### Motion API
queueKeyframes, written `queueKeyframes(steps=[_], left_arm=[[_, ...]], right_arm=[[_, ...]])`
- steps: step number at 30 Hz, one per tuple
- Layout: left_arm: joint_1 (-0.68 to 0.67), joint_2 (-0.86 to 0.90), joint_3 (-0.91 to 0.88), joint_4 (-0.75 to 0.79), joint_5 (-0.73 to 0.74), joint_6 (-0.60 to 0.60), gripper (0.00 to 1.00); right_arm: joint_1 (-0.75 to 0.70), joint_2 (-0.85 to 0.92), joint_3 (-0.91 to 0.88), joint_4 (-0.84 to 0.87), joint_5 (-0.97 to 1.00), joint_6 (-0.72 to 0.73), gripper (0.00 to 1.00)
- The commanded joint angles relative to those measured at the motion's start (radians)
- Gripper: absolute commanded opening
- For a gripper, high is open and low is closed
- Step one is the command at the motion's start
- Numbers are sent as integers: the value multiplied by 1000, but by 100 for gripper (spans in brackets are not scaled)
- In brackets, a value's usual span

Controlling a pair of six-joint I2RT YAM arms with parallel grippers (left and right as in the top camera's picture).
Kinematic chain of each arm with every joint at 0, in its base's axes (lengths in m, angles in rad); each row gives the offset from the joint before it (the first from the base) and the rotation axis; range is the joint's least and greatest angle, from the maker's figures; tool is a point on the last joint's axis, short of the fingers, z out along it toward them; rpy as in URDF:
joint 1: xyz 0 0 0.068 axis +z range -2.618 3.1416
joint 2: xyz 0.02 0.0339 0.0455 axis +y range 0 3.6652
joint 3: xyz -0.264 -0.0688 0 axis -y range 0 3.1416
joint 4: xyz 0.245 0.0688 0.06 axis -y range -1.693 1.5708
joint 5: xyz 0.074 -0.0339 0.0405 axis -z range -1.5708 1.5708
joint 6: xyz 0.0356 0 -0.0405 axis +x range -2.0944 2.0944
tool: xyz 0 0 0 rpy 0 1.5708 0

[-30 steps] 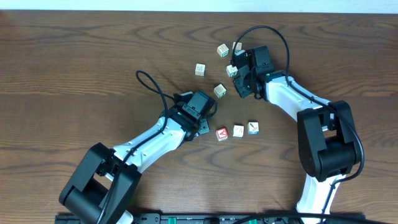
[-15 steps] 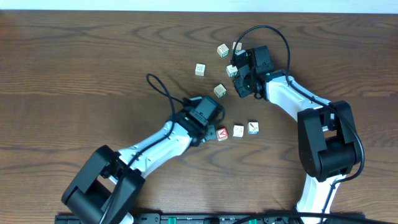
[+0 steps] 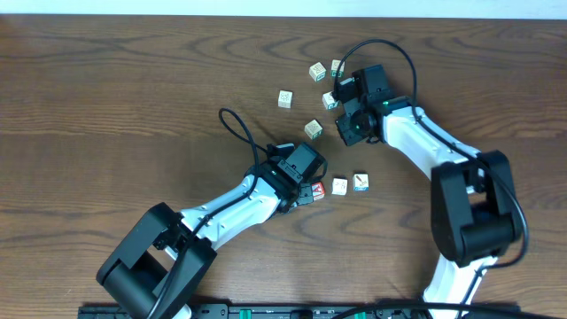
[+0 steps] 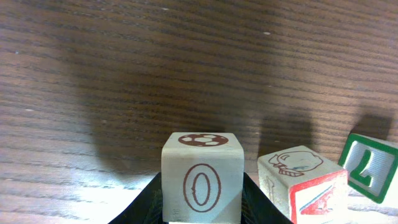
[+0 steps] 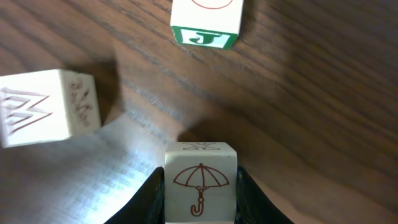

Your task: Lift 5 blocks

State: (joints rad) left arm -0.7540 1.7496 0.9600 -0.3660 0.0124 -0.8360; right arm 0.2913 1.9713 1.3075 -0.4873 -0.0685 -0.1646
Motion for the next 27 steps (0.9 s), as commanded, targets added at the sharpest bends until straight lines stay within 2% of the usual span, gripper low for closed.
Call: queueKeyframes(steps=[1,4,15,20,27], left_arm=[[-9,46,-7,-5,32,-16,17],[-10,46,-7,6,33,-16,22],[-16,46,-7,-14,66,-15,24],[-16,46,-7,-21,67,-15,29],[-16,46,-7,-22,67,-15,31]], right_arm=[[-10,-102,-4,-27,15,37,1],[-31,-145,-4,-79,15,57,1],[-101,-297,-4,-281,15,161,1],[-101,-349,-9,-399,16,214,1],[-107,-355,-109,-466,63,314,1]])
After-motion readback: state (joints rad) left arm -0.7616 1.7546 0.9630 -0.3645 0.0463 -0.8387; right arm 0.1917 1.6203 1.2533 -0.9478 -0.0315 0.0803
